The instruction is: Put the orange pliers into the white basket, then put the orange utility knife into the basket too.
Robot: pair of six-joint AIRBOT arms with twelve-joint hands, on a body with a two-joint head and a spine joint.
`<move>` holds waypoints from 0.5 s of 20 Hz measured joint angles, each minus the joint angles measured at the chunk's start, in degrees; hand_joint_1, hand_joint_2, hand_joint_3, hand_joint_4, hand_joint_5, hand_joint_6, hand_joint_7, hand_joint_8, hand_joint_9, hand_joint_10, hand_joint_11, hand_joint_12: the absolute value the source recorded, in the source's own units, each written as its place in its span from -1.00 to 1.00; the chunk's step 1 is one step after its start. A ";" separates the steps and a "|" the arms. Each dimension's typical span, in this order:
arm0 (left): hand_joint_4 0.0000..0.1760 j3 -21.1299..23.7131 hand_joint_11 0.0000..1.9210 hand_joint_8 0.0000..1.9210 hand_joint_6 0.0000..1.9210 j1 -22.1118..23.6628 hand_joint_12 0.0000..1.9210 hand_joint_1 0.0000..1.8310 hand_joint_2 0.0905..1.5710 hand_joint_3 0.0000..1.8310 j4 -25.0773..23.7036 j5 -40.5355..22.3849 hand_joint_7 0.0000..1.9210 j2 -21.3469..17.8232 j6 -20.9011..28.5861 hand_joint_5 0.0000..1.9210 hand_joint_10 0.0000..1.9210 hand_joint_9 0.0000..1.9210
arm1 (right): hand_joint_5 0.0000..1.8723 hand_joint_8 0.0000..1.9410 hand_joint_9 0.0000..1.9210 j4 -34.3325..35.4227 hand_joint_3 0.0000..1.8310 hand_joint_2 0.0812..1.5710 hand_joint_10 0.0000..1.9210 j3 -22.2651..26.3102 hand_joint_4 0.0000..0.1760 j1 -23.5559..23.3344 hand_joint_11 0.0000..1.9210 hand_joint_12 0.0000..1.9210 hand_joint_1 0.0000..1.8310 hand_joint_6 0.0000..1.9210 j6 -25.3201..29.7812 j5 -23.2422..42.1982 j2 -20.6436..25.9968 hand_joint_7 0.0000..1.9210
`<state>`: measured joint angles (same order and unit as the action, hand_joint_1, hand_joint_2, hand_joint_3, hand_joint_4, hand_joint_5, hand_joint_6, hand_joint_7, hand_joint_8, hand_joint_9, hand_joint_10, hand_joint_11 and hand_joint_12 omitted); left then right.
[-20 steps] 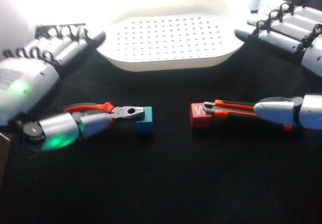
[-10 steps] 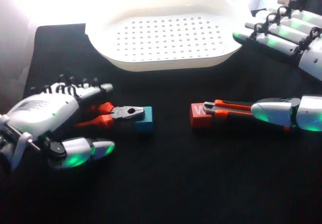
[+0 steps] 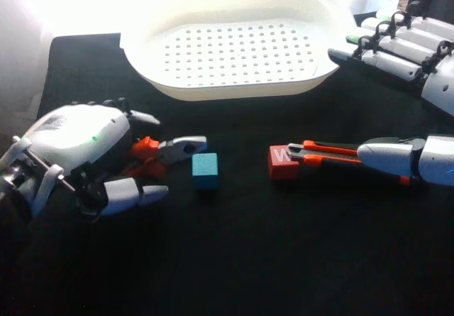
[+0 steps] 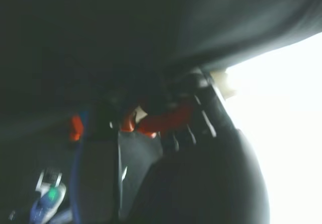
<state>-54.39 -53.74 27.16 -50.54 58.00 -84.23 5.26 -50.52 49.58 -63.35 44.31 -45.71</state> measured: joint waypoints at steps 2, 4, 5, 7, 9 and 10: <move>-1.00 1.60 0.69 1.00 1.00 0.70 1.00 0.44 0.57 -1.00 -3.52 -3.45 0.42 -2.25 0.39 0.18 1.00 0.63 | -1.00 -1.00 -1.00 0.15 -0.99 0.53 -1.00 0.00 -0.41 0.00 -1.00 -1.00 -0.89 -1.00 -0.02 -0.04 0.00 -1.00; -1.00 0.83 0.76 1.00 1.00 3.80 1.00 0.48 0.55 -1.00 -5.11 -5.35 0.50 -3.41 1.66 0.23 1.00 0.73 | -1.00 -1.00 -1.00 0.31 -0.99 0.53 -1.00 0.00 -0.24 0.02 -1.00 -1.00 -0.91 -1.00 -0.02 -0.02 -0.02 -1.00; -1.00 -0.28 0.70 1.00 1.00 5.62 1.00 0.44 0.55 -1.00 -5.86 -4.66 0.46 -3.41 1.77 0.17 1.00 0.66 | -1.00 -1.00 -1.00 0.31 -0.99 0.53 -1.00 0.00 -0.33 0.02 -1.00 -1.00 -0.91 -1.00 -0.02 -0.02 -0.09 -1.00; -1.00 -4.98 0.64 1.00 1.00 12.41 1.00 0.45 0.55 -1.00 -6.49 -0.22 0.41 -1.51 1.75 0.11 1.00 0.57 | -1.00 -1.00 -1.00 0.11 -1.00 0.53 -1.00 0.00 -0.78 0.07 -1.00 -1.00 -0.87 -1.00 0.00 0.02 -0.33 -1.00; -1.00 -9.94 0.51 1.00 1.00 18.40 1.00 0.43 0.59 -0.99 -6.95 6.14 0.29 1.62 1.97 -0.02 1.00 0.44 | -1.00 -1.00 -1.00 0.17 -0.99 0.55 -1.00 -0.09 -0.89 0.46 -1.00 -1.00 -0.86 -1.00 0.00 0.13 -0.61 -1.00; -1.00 -13.05 0.51 1.00 1.00 21.03 1.00 0.45 0.59 -0.99 -7.10 10.45 0.28 3.89 1.99 -0.01 1.00 0.43 | -1.00 -1.00 -1.00 0.28 -0.99 0.55 -1.00 -0.24 -0.87 0.44 -1.00 -1.00 -0.85 -1.00 -0.02 -0.02 -0.87 -1.00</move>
<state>-67.44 -32.71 20.05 -40.10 61.89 -82.24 5.54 -50.76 50.02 -63.37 44.29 -46.59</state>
